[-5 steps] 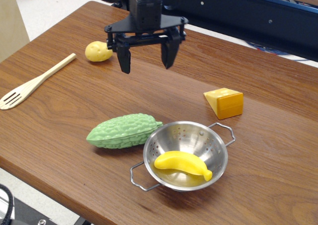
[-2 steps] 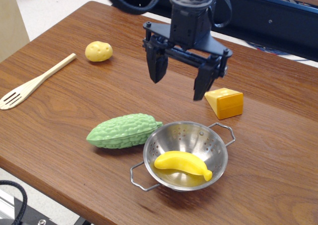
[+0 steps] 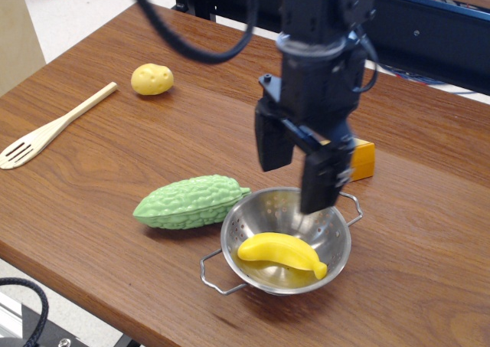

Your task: Take banana out of colander

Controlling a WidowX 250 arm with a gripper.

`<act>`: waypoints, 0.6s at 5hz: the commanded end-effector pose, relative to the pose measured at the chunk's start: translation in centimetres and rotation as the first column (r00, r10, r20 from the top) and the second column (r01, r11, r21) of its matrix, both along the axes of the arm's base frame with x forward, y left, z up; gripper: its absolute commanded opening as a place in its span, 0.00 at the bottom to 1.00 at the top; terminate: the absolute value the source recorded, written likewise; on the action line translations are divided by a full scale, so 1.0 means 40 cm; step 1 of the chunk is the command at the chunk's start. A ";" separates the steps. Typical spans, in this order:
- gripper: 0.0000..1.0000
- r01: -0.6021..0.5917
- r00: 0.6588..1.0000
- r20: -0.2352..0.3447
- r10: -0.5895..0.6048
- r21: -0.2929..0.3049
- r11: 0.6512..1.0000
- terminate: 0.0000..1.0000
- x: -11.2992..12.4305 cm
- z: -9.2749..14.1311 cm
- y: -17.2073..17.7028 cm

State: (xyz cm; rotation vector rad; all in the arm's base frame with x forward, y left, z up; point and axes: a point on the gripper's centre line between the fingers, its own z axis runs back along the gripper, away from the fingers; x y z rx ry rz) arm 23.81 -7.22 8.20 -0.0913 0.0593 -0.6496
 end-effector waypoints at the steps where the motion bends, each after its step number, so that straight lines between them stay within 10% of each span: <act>1: 1.00 0.458 0.886 0.073 -0.458 0.026 0.889 0.00 0.000 -0.014 0.016; 2: 1.00 0.663 0.744 0.089 -0.662 0.018 0.748 0.00 0.005 -0.038 0.011; 3: 1.00 0.701 0.706 0.096 -0.701 0.042 0.712 0.00 -0.001 -0.054 0.013</act>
